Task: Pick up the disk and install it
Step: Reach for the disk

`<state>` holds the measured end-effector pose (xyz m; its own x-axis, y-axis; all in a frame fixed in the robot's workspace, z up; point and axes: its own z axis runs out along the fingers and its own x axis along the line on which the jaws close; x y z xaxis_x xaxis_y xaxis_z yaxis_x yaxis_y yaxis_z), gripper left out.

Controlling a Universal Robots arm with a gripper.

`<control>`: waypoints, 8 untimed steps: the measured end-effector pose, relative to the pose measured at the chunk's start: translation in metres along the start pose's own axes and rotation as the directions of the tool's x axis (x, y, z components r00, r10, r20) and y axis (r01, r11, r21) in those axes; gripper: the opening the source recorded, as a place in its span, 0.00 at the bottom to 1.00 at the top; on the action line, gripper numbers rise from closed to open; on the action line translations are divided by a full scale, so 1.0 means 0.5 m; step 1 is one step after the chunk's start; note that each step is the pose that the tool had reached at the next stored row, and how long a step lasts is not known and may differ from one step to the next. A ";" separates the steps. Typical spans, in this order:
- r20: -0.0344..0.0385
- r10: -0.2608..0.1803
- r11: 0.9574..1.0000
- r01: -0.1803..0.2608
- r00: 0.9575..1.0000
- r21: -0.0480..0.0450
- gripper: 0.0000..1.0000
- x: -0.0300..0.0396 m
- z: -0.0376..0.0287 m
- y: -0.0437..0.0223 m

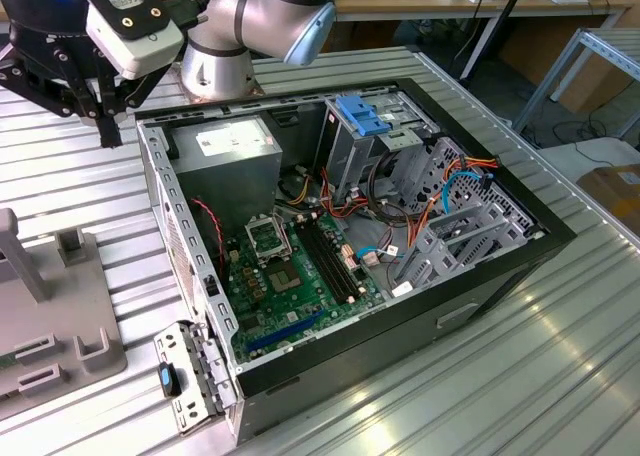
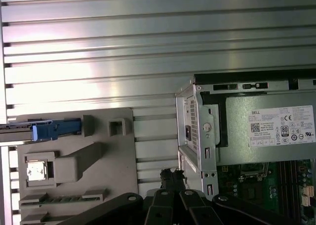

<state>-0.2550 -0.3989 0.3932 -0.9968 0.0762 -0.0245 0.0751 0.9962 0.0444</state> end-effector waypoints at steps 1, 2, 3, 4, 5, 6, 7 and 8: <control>0.000 0.000 1.000 0.000 1.000 0.000 0.11 0.000 0.000 0.000; 0.000 0.000 1.000 0.000 1.000 0.000 0.11 0.000 0.000 0.000; 0.000 0.000 1.000 0.000 1.000 0.000 0.11 0.000 0.000 0.000; 0.000 0.000 1.000 0.000 1.000 0.000 0.11 0.000 0.000 0.000; 0.000 0.000 1.000 0.000 1.000 0.000 0.11 0.000 0.000 0.000; 0.000 0.000 1.000 0.000 1.000 0.000 0.11 0.000 0.000 0.000; 0.000 0.000 1.000 0.000 1.000 0.000 0.11 0.001 0.000 0.000; 0.000 0.000 1.000 0.000 1.000 0.000 0.11 0.003 0.000 0.000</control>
<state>-0.2563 -0.3990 0.3933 -0.9968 0.0764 -0.0244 0.0753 0.9962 0.0443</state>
